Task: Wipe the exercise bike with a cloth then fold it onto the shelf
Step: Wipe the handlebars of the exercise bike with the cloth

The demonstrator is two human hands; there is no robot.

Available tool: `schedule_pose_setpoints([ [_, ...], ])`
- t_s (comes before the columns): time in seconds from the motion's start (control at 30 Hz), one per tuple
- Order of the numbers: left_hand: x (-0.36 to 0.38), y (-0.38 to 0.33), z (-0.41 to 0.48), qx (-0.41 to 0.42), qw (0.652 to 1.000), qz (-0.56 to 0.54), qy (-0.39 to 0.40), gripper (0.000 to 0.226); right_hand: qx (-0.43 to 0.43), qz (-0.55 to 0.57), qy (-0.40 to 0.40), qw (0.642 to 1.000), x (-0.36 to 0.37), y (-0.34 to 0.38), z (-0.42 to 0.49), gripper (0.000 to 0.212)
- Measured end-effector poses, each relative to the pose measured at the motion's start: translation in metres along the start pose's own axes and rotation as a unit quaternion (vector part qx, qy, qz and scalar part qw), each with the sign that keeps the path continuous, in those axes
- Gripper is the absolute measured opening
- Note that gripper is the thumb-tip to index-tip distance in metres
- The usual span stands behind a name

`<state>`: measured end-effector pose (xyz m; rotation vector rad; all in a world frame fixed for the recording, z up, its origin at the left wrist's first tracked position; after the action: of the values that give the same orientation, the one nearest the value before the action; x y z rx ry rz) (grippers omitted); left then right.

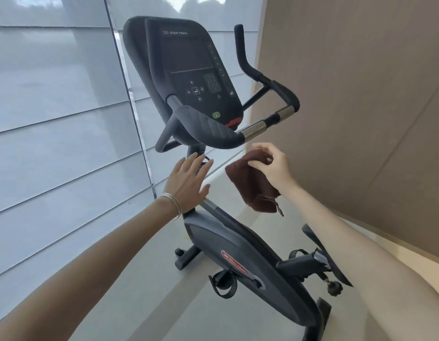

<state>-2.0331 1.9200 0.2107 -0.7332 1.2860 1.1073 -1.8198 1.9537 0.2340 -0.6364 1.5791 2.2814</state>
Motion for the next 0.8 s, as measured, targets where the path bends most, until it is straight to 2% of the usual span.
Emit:
schedule_pose_setpoints([
  [0.17, -0.019, 0.003, 0.031, -0.008, 0.999, -0.001, -0.037, 0.060, -0.025, -0.013, -0.033, 0.999, -0.015, 0.005, 0.030, 0.020],
  [0.3, -0.044, 0.006, 0.062, 0.017, 0.994, 0.026, -0.104, 0.057, -0.048, -0.002, -0.087, 0.995, -0.041, 0.009, 0.064, 0.019],
  [0.53, -0.051, 0.013, 0.119, 0.023, 0.997, 0.001, -0.077, 0.061, -0.100, -0.027, -0.144, 0.984, -0.038, 0.011, 0.106, 0.018],
  [0.67, -0.043, 0.017, 0.132, 0.030, 0.998, -0.008, -0.057, 0.061, -0.071, -0.007, -0.152, 0.986, -0.020, -0.003, 0.115, 0.019],
  [0.8, -0.040, 0.017, 0.131, 0.034, 0.997, -0.006, -0.074, 0.065, -0.069, -0.012, -0.129, 0.989, -0.011, -0.011, 0.107, 0.028],
])
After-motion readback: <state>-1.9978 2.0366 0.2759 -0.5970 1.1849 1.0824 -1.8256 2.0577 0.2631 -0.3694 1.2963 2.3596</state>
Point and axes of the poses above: each hand's wrist, its own z-axis towards the middle knuckle, its own x-axis out of the palm, y = z × x, the point moved 6 cm from there along z, towards the middle knuckle, and after that the axes turned 11 degrees about y, right-handed, at the moved point
